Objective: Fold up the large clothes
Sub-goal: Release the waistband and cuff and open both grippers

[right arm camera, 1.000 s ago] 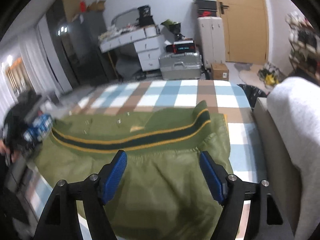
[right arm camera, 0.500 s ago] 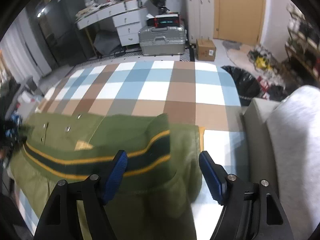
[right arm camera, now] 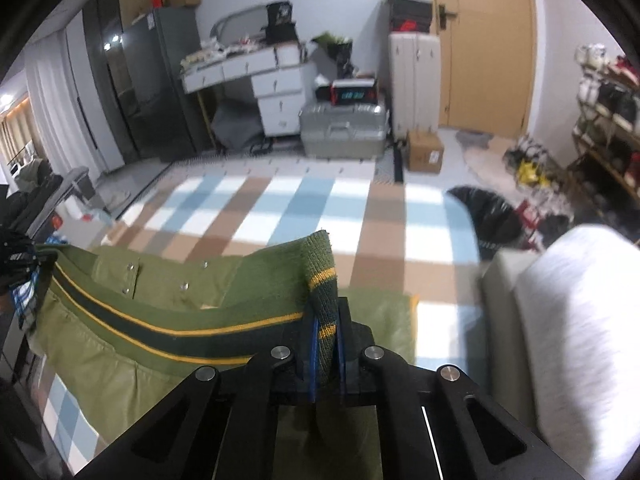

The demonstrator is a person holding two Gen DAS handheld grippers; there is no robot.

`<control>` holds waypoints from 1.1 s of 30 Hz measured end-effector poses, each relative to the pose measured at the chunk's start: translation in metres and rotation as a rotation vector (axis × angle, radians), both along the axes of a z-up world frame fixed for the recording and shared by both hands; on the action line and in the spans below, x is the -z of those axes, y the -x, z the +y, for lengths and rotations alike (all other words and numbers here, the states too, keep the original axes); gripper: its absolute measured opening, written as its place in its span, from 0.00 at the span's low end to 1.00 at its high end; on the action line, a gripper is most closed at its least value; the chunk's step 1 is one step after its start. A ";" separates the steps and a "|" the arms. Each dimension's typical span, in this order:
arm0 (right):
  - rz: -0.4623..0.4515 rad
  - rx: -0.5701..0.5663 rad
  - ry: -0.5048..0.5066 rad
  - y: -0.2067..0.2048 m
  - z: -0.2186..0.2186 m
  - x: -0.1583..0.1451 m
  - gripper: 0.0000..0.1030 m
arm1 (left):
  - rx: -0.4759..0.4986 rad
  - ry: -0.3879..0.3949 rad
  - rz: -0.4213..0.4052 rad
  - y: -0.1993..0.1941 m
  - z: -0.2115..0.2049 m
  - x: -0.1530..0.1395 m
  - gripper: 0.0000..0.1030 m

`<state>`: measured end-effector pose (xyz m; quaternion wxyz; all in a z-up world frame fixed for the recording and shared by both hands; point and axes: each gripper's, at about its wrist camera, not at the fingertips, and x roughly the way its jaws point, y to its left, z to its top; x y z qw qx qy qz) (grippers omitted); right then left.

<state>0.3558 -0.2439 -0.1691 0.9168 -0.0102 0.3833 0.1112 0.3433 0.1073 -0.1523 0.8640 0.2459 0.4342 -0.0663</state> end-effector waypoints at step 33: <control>-0.026 -0.145 0.041 0.076 0.105 0.012 0.59 | -0.110 0.076 -0.080 0.047 -0.034 0.034 0.59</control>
